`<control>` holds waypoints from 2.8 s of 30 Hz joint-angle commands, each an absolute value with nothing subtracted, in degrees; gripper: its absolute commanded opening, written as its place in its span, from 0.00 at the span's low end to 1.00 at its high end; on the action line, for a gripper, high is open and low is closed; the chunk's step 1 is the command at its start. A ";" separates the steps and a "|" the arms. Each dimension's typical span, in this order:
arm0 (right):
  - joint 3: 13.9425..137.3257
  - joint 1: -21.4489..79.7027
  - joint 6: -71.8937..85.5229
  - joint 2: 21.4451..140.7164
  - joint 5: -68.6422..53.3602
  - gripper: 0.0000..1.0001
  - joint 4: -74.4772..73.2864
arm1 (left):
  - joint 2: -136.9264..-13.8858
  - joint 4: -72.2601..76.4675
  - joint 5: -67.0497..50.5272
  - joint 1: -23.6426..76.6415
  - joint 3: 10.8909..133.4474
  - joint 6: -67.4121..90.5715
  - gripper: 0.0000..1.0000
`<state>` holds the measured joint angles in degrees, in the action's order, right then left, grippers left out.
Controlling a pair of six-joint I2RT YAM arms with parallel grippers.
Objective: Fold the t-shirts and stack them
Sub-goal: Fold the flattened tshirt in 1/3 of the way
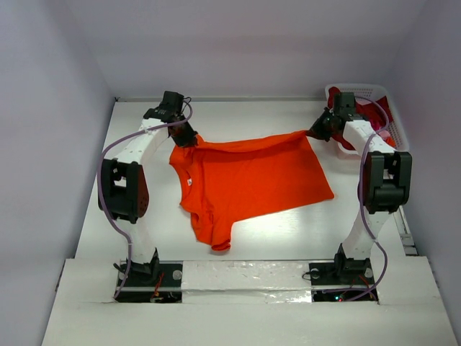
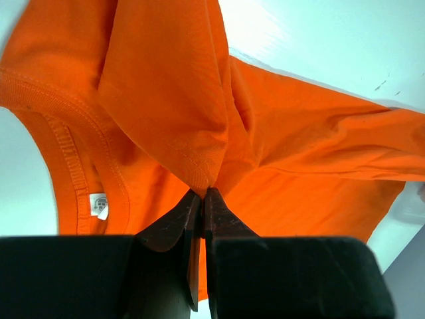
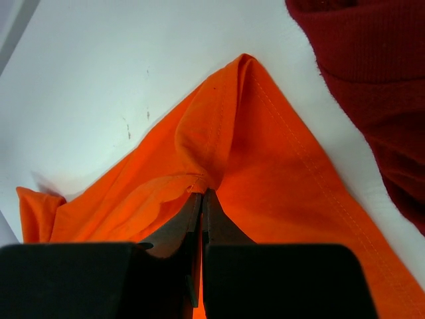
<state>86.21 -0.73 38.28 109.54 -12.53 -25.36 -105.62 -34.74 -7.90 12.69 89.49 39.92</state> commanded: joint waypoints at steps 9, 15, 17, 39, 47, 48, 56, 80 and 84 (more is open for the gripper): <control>85.17 -0.97 39.37 106.17 -11.95 0.00 -22.85 | -101.69 -34.63 -8.26 13.88 85.43 40.52 0.00; 84.38 -0.97 39.72 105.82 -11.08 0.00 -23.03 | -102.30 -33.93 -8.88 14.50 82.88 40.69 0.00; 83.68 -0.97 40.42 105.21 -9.94 0.00 -23.20 | -102.22 -34.10 -8.62 14.50 82.36 40.69 0.00; 74.80 -0.97 42.01 103.10 -5.71 0.09 -21.27 | -102.66 -29.00 -8.79 15.56 70.32 40.78 0.09; 72.07 -0.97 42.80 99.50 -3.34 0.81 -20.48 | -101.51 -29.35 -7.82 15.56 68.64 40.25 0.33; 71.90 -0.97 42.63 98.62 -2.90 0.82 -20.57 | -100.99 -30.05 -7.56 15.56 68.90 40.08 0.35; 70.49 -0.97 38.07 90.19 -0.18 0.85 -23.90 | -93.27 -35.50 -1.85 15.56 74.70 39.20 0.60; 50.53 3.25 30.85 66.18 -4.92 0.82 -31.99 | -51.70 -52.46 -9.82 35.51 45.45 47.71 0.10; 50.89 3.25 30.15 65.04 -3.96 0.82 -32.52 | -48.52 -53.43 -13.96 38.58 44.56 51.06 0.14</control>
<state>50.19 3.05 31.86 67.09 -4.56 -32.03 -50.06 -49.41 -10.00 37.15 45.52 47.13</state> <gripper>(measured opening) 0.819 0.131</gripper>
